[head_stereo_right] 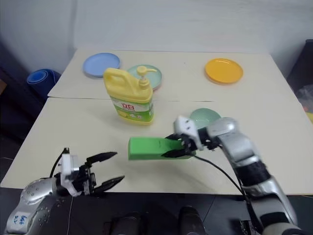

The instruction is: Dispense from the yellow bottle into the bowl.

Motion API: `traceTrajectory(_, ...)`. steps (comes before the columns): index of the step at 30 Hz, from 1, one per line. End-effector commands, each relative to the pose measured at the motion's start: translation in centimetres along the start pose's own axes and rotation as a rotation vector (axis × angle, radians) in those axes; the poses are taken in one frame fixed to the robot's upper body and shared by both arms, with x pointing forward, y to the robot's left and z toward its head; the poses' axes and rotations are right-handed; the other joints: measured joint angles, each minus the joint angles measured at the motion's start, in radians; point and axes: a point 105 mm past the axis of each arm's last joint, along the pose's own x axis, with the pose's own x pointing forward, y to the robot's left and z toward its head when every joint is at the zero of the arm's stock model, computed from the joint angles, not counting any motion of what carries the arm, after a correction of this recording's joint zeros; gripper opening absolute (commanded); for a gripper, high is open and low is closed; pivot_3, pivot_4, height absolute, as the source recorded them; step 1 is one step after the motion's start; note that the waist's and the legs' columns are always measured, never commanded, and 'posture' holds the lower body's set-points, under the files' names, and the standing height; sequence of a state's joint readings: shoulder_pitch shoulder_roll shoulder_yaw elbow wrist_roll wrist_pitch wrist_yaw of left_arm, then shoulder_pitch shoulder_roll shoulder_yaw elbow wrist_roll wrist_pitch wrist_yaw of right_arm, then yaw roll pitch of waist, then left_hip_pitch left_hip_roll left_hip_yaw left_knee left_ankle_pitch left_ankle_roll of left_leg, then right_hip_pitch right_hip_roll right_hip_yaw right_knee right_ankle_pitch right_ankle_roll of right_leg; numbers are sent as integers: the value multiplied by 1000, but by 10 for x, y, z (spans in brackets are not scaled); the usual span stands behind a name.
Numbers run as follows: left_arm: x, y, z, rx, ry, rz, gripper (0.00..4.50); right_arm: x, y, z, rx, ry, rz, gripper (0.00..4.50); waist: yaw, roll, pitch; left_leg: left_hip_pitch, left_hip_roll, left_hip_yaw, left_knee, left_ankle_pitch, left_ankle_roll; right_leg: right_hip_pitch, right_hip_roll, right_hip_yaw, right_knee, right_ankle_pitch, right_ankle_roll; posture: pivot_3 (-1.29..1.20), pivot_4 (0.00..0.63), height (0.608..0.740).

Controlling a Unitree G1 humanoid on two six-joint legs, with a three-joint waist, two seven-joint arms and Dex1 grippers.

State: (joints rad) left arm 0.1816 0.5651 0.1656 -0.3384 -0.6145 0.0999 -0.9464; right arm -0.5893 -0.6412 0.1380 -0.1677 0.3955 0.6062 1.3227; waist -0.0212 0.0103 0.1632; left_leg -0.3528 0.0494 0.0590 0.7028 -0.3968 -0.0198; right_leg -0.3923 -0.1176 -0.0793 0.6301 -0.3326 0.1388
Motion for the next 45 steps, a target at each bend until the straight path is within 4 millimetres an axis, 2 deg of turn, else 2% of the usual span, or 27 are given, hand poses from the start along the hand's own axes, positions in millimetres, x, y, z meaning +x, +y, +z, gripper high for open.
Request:
traceTrajectory(1, 11, -2, 19, 28, -54, -41, 4500, -45, -4, 37, 61, -137, -165, 2110, 3, 0, 0, 0, 0, -1, 0, 0, 0, 0, 0, 0, 0, 0, 0, 0, 150, 740)
traceTrajectory(2, 15, -2, 21, 29, -60, -48, 4500, -57, -10, 39, 71, -143, -233, 2110, 3, 0, 0, 0, 0, 0, 0, 0, 0, 1, 0, 0, 0, 0, 0, 0, 150, 740)
traceTrajectory(4, 24, -4, 26, 32, -81, -77, 4500, -103, -40, 25, 124, -86, -494, 2110, 2, 0, 0, 1, 0, 0, 0, 0, 0, 1, 0, 0, 0, 0, 0, 0, 150, 740)
traceTrajectory(7, 39, -6, 31, 35, -110, -121, 4500, -181, -82, -27, 228, 73, -919, 2110, 11, -1, 0, 1, -1, 3, 0, 0, 0, 1, 0, 2, -1, 0, 0, 0, 150, 740)
traceTrajectory(9, 44, -6, 31, 37, -112, -142, 4500, -215, -97, -59, 227, 197, -1105, 2110, 11, -1, 0, 1, -1, 4, -1, 0, 0, 0, 0, 3, -2, 0, 0, 0, 150, 740)
traceTrajectory(13, 47, -5, 28, 43, -100, -157, 4500, -249, -108, -101, 239, 349, -1323, 2110, -10, 1, 0, 1, -1, 6, -4, 0, 0, -2, 1, 3, -1, 0, 0, 0, 150, 740)
traceTrajectory(16, 48, -2, 29, 51, -97, -149, 4500, -263, -108, -112, 284, 332, -1410, 2110, -23, 3, 1, 1, -1, 6, -4, 1, 1, -2, 1, 3, -1, 0, 0, 0, 150, 740)
traceTrajectory(21, 46, 0, 28, 60, -90, -130, 4500, -279, -110, -91, 205, 254, -1448, 3737, -35, 3, 1, 1, 0, 6, -4, 1, 1, -2, 1, 3, -1, 0, 0, 0, 150, 740)
traceTrajectory(23, 44, 1, 27, 61, -86, -123, 4500, -276, -110, -83, 174, 227, -1402, 4405, -34, 3, 1, 1, 0, 6, -4, 1, 1, -2, 1, 3, -1, 0, 0, 0, 150, 740)
traceTrajectory(26, 42, 2, 26, 62, -79, -115, 4500, -259, -109, -72, 133, 196, -1282, 4462, -30, 3, 1, 1, 0, 6, -3, 1, 1, -2, 0, 3, -1, 0, 0, 0, 150, 740)
traceTrajectory(29, 40, 3, 26, 59, -72, -110, 4500, -211, -104, -61, 95, 204, -1084, 4462, -21, 3, 1, 0, 0, 5, -2, 1, 1, -2, 0, 3, -1, 1, 0, 0, 150, 740)
traceTrajectory(32, 39, 2, 25, 59, -67, -113, 4500, -155, -94, -40, 150, 5, -929, 4462, -18, 3, 1, 0, 1, 4, -2, 1, 1, -2, 1, 3, -1, 1, 0, 0, 150, 740)
traceTrajectory(34, 38, 3, 25, 60, -65, -112, 4500, -122, -80, -38, 165, -27, -834, 4462, -10, 3, 1, 1, 1, 3, -2, 1, 0, -2, 1, 2, 0, 1, 0, 0, 150, 740)
traceTrajectory(37, 38, 4, 26, 64, -65, -109, 4500, -83, -67, -49, 179, -28, -804, 4462, 5, 3, 1, 0, 0, 2, -2, 1, 0, -2, 1, 2, 0, 1, 0, 0, 150, 740)
traceTrajectory(40, 39, 2, 26, 65, -65, -111, 4500, -62, -67, -62, 201, -20, -851, 4462, 19, 3, 1, 0, -1, 3, -1, 1, 0, -1, 0, 2, -2, 1, 1, 0, 150, 740)
traceTrajectory(45, 41, 1, 26, 66, -70, -113, 4500, -27, -73, -80, 198, 35, -910, 4462, 13, 3, 1, 0, -1, 3, -2, 1, 0, -1, 1, 2, -2, 1, 1, 0, 150, 740)
